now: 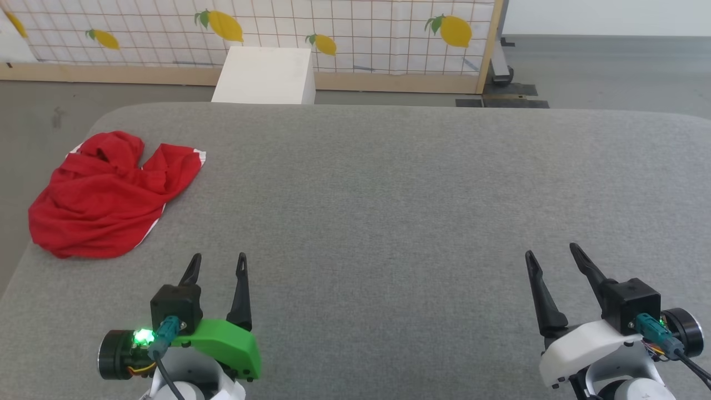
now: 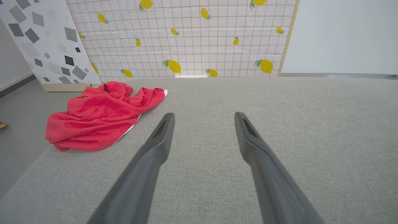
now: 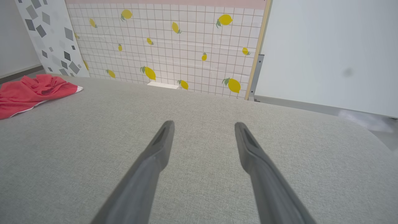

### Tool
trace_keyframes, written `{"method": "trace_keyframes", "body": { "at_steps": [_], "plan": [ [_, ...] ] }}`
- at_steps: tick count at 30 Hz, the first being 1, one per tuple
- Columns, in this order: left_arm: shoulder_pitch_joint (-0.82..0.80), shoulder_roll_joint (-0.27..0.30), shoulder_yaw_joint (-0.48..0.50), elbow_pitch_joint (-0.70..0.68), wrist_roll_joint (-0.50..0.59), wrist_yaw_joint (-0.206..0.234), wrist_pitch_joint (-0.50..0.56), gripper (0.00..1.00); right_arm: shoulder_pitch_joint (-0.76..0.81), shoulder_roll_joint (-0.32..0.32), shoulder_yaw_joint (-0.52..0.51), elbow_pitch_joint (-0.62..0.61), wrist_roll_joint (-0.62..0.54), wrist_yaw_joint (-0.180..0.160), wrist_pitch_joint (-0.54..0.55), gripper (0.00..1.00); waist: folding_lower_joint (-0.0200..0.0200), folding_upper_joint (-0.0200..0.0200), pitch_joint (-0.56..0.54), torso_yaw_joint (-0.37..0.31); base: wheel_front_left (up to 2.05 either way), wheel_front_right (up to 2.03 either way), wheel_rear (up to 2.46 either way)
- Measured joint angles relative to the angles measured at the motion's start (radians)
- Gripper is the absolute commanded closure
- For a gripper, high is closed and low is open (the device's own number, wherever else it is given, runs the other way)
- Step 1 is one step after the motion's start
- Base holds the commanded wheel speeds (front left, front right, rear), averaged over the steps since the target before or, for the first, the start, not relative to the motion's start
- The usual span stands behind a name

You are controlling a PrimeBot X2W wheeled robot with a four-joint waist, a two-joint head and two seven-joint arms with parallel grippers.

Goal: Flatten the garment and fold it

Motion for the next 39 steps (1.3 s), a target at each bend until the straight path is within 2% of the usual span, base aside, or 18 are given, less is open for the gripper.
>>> {"method": "trace_keyframes", "body": {
  "at_steps": [12,39],
  "plan": [
    [-0.007,0.0,-0.008,0.016,-0.011,0.009,-0.026,0.0,0.0,0.0,0.001,0.007,0.0,0.0,-0.017,0.0,0.0,0.0,0.002,0.069,0.0,0.0,0.0],
    [-0.01,0.008,-0.02,0.042,-0.054,0.034,-0.08,0.0,-0.001,0.0,0.012,0.025,0.0,0.0,-0.058,0.0,0.0,0.0,0.002,0.29,0.0,0.0,0.0]
  ]
}}
